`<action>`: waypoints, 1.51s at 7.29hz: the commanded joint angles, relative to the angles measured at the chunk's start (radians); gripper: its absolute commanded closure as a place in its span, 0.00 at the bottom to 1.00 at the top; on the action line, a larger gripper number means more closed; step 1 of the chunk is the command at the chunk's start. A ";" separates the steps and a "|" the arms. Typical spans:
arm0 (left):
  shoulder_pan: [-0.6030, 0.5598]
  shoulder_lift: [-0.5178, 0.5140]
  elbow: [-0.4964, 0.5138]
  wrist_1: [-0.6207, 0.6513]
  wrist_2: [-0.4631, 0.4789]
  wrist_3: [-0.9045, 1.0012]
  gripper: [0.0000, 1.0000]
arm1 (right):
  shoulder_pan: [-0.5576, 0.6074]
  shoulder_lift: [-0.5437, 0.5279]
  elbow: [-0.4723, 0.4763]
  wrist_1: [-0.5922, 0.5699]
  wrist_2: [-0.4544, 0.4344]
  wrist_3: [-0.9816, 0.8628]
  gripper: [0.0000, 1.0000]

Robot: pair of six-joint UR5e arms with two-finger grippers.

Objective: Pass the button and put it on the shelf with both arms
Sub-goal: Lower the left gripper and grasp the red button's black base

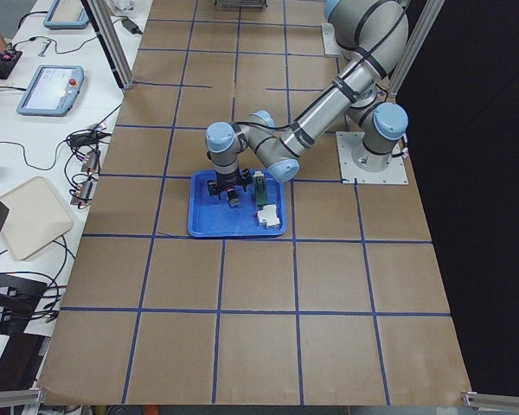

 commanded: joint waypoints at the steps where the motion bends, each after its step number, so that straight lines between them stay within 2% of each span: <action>1: 0.001 -0.019 0.003 0.008 0.001 -0.001 0.00 | 0.000 0.000 0.000 -0.001 0.000 0.000 0.00; 3: 0.028 -0.018 0.002 0.010 0.000 -0.002 0.09 | 0.000 0.000 0.000 0.002 0.000 0.000 0.00; 4: 0.063 -0.028 -0.004 0.011 -0.010 -0.007 0.10 | 0.000 0.000 0.000 0.002 0.000 0.000 0.00; 5: 0.071 -0.022 -0.006 0.013 -0.010 -0.007 0.25 | 0.000 0.000 0.000 0.002 0.000 0.000 0.00; 7: 0.071 -0.016 -0.015 0.013 -0.017 -0.010 0.65 | 0.000 0.000 0.000 0.002 0.000 0.000 0.00; 8: 0.071 -0.019 -0.015 0.013 -0.022 -0.010 0.62 | 0.000 0.000 0.000 0.002 0.000 0.000 0.00; 9: 0.070 -0.024 -0.017 0.011 -0.051 -0.017 0.63 | 0.000 0.000 0.002 0.002 0.000 0.000 0.00; 10: 0.068 -0.019 -0.017 0.011 -0.057 -0.017 0.69 | 0.000 0.000 0.002 0.002 0.000 0.000 0.00; 11: 0.064 -0.010 -0.012 0.010 -0.056 -0.017 0.92 | 0.000 0.002 0.002 0.002 0.000 0.000 0.00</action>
